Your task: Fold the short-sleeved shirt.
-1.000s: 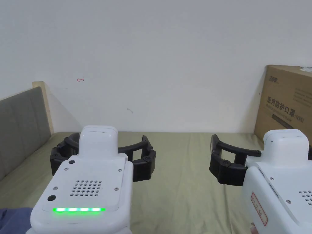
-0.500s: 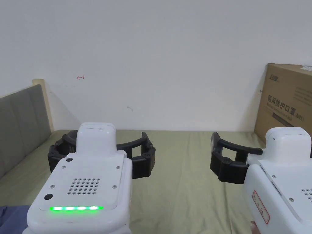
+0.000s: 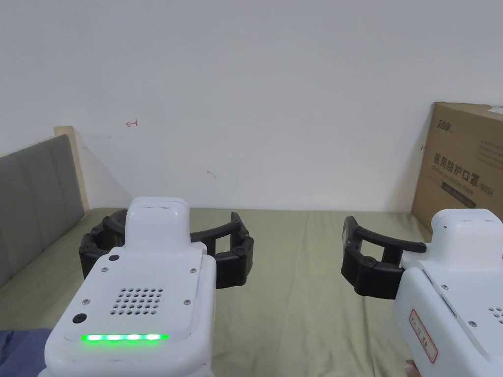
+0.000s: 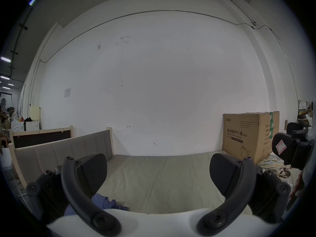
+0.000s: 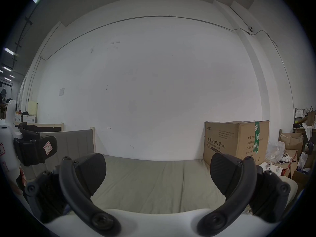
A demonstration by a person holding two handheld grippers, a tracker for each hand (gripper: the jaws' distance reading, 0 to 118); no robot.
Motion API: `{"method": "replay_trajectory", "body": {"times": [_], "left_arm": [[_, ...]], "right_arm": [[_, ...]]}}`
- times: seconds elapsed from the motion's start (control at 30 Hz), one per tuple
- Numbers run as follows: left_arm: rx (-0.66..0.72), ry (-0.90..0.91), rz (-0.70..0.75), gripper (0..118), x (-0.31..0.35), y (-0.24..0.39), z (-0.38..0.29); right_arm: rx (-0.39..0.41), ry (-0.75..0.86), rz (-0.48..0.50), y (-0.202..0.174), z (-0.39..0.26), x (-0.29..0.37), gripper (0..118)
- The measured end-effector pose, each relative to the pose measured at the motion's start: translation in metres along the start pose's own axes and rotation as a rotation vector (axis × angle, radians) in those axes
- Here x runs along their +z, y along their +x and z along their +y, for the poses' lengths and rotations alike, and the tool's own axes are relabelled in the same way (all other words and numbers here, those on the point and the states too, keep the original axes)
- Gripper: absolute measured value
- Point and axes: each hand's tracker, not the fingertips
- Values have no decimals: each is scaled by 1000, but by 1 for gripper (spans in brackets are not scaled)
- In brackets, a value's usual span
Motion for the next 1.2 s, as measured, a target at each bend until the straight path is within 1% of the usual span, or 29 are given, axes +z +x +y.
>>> {"method": "replay_trajectory", "body": {"times": [0.17, 0.4, 1.2], "left_arm": [[5, -5, -13, 118, 0, 1, 0], [1, -3, -14, 118, 2, 2, 0], [-1, -1, -18, 118, 0, 3, 1]], "right_arm": [[14, 1, -15, -1, 0, 0, 118], [31, -1, -10, -2, -2, 1, 118], [24, 7, -13, 1, 3, 0, 118]]}}
